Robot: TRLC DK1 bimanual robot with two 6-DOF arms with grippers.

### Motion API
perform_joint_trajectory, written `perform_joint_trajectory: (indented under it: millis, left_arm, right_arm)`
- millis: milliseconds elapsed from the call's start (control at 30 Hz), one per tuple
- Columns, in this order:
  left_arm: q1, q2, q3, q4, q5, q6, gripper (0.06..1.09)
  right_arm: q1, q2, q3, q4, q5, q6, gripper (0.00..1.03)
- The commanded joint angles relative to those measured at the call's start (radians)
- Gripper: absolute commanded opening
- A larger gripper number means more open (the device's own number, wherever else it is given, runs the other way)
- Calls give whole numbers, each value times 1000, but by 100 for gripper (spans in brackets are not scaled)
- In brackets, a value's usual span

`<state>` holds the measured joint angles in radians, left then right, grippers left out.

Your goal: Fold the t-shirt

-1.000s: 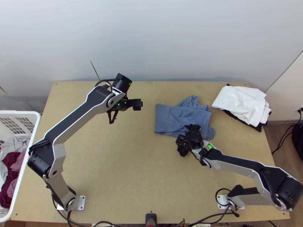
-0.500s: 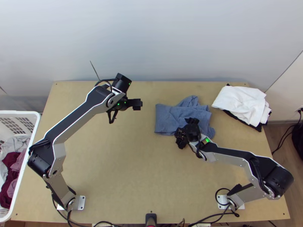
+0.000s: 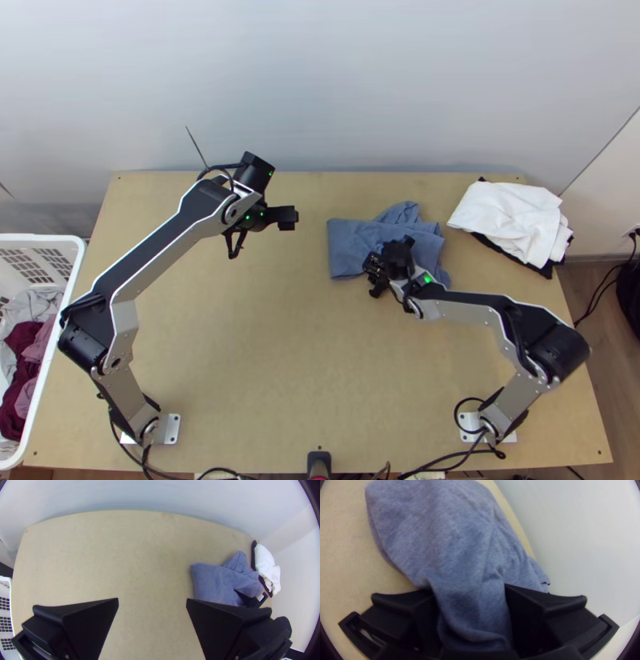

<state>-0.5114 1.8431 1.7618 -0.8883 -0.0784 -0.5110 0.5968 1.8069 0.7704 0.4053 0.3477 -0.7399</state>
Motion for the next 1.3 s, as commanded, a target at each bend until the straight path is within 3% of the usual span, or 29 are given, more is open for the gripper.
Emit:
perform_joint_trajectory:
  millis: [0,200,367,700,833,1000,1267]
  left_arm:
    - [1,1,8,-1,2,0,104]
    - [-6,-1,11,-1,2,-6,104]
    - [-12,-7,21,-3,2,-9,104]
    - [-27,-25,36,-15,0,-15,104]
    - [-26,-41,25,-21,-3,-15,104]
    - [-24,-50,4,-23,-8,-15,104]
    - [-24,-48,-4,-24,-9,-14,104]
  right_arm:
    - [-23,40,59,-14,17,59,7]
    - [-22,-50,98,-72,89,211,3]
    - [-38,-149,285,-321,109,398,3]
    - [-152,-187,576,-643,40,617,3]
    - [-209,-222,596,-685,20,683,3]
    - [-342,-287,603,-703,-21,755,3]
    - [-675,-347,652,-723,-150,771,3]
